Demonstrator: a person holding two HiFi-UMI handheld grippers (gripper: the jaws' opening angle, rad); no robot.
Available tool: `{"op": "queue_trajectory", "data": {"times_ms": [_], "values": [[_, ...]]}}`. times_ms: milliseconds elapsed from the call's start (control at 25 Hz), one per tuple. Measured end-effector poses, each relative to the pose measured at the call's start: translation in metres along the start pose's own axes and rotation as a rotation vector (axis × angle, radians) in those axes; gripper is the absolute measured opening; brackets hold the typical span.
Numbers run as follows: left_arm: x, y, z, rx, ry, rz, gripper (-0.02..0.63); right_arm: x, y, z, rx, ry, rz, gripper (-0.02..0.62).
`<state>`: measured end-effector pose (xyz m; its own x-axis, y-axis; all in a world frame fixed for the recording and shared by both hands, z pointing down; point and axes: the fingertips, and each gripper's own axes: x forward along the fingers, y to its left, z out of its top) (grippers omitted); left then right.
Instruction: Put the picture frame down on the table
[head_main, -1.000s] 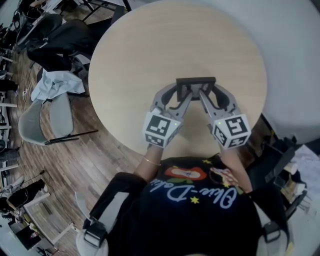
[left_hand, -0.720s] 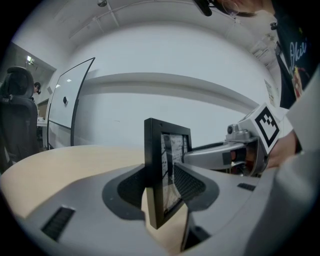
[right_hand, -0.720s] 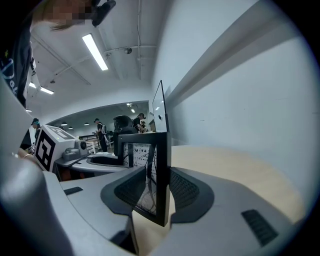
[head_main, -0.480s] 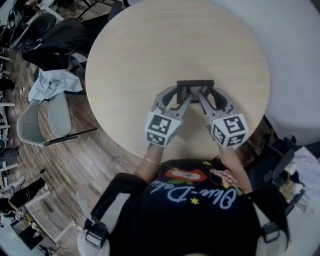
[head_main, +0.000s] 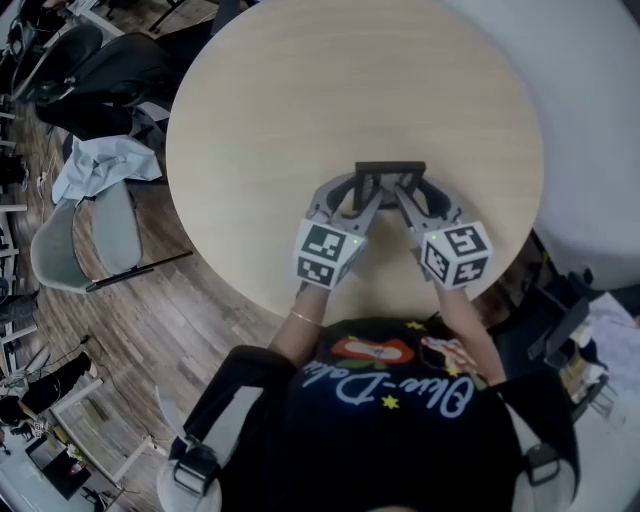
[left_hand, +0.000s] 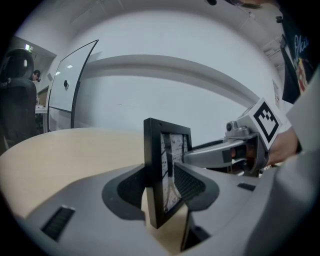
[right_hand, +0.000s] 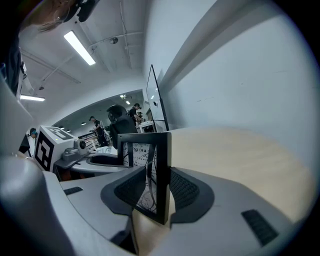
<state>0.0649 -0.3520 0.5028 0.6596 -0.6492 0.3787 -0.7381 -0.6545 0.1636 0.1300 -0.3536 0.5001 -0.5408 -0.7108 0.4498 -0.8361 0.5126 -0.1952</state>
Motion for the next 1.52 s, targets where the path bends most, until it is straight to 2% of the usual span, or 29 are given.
{"op": "queue_trajectory", "data": {"times_ms": [480,880,1520], "values": [[0.014,0.013,-0.015,-0.052,0.026,-0.004,0.16,0.02,-0.008,-0.011,0.058,0.037,0.009,0.141],[0.022,0.024,-0.015,-0.097,0.043,0.005,0.173,0.035,-0.012,-0.011,0.044,0.049,0.003,0.141],[0.029,0.04,-0.022,-0.096,0.055,0.043,0.195,0.052,-0.013,-0.011,0.036,0.089,-0.019,0.141]]}}
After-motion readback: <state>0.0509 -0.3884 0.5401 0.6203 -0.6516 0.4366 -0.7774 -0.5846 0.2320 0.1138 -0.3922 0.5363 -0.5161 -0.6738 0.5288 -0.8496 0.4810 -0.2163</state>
